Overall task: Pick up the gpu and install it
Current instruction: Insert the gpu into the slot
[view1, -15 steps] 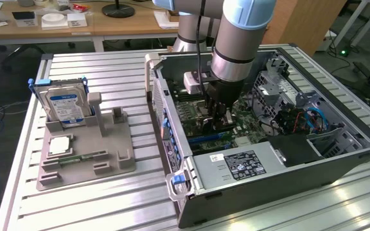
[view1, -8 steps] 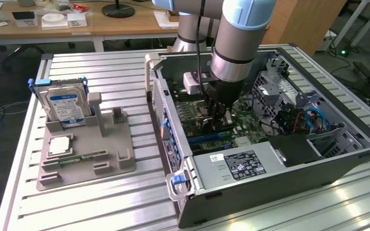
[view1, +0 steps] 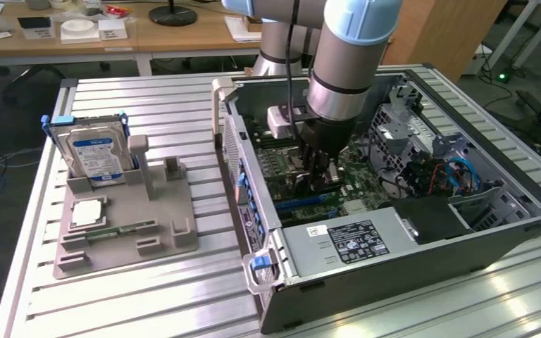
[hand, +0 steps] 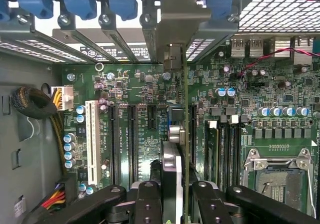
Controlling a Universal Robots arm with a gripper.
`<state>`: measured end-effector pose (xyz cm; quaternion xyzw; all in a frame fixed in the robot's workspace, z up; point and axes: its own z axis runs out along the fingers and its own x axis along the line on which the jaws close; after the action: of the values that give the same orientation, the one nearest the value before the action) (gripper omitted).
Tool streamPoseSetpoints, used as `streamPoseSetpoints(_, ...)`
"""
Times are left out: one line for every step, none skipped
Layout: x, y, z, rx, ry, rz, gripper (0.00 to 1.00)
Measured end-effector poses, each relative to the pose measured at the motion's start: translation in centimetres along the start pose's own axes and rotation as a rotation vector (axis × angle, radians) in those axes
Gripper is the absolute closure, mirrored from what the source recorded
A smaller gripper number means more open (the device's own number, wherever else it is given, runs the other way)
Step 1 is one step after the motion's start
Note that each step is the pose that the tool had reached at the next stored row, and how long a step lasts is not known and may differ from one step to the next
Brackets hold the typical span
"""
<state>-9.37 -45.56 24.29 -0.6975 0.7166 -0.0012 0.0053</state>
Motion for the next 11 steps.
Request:
streamPoseSetpoints(-0.01, 0.01, 0.02, 0.0001, 0.0000, 0.000, 0.72)
streamPoseSetpoints(-0.02, 0.01, 0.04, 0.0001, -0.0001, 0.000, 0.72)
streamPoseSetpoints(-0.03, 0.02, 0.07, 0.0001, -0.0001, 0.000, 0.72)
streamPoseSetpoints(-0.03, 0.03, 0.09, 0.0001, -0.0001, 0.000, 0.72)
streamPoseSetpoints(-0.04, 0.04, 0.13, 0.0001, -0.0002, 0.000, 0.72)
streamPoseSetpoints(-0.05, 0.04, 0.17, 0.0001, -0.0002, 0.000, 0.72)
streamPoseSetpoints(-0.05, 0.04, 0.20, 0.0001, -0.0001, 0.000, 0.72)
streamPoseSetpoints(-0.05, 0.05, 0.25, 0.0001, -0.0001, 0.000, 0.72)
streamPoseSetpoints(-0.05, 0.05, 0.28, 0.0000, -0.0001, 0.000, 0.72)
streamPoseSetpoints(-0.06, 0.06, 0.31, 0.0000, 0.0001, 0.000, 0.72)
streamPoseSetpoints(-0.06, 0.06, 0.34, 0.0000, 0.0000, 0.000, 0.72)
